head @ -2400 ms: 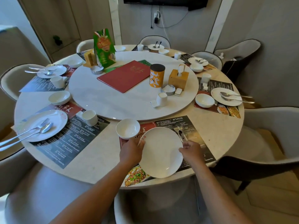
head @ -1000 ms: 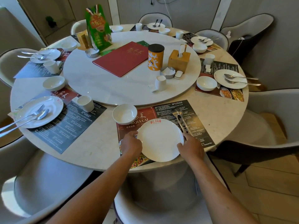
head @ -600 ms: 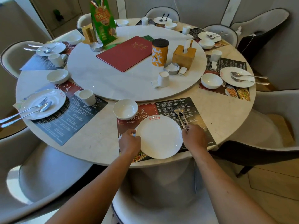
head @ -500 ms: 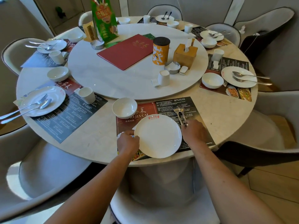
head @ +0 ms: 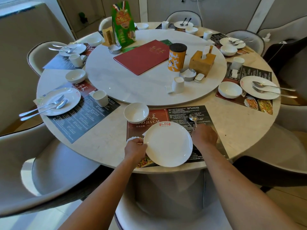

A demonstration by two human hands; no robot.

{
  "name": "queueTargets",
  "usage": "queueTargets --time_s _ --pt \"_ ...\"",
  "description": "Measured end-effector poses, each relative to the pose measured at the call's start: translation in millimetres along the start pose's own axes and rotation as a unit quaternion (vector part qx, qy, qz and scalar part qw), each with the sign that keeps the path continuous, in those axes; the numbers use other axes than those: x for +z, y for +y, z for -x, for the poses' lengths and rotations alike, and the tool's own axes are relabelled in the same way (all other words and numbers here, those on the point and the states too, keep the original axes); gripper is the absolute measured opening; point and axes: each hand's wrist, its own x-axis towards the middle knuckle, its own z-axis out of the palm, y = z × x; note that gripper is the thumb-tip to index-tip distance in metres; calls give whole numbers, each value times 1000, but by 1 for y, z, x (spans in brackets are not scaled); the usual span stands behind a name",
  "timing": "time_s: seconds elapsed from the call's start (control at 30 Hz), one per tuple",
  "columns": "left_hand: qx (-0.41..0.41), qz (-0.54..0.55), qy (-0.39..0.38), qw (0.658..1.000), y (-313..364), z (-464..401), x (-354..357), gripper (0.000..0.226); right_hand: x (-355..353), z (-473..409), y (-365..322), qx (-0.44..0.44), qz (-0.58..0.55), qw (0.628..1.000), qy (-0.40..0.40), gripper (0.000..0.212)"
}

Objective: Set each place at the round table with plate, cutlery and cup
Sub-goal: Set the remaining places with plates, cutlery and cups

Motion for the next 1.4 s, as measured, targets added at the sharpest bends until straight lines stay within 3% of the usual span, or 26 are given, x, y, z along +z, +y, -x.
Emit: queueTargets --time_s 0.17,0.5,0.6,1.4 --pt "7 -21 -10 1000 0 0 -1 36 -13 33 -9 -36 -66 997 27 14" --pt "38 -36 -66 996 -1 4 -8 45 -2 125 -32 -45 -103 994 -18 3" --pt "49 -50 -65 995 -2 4 -8 45 6 141 -37 -41 -106 993 -37 17" --pt "101 -135 -74 983 -5 -1 -8 48 12 152 -56 -14 56 998 -38 14"
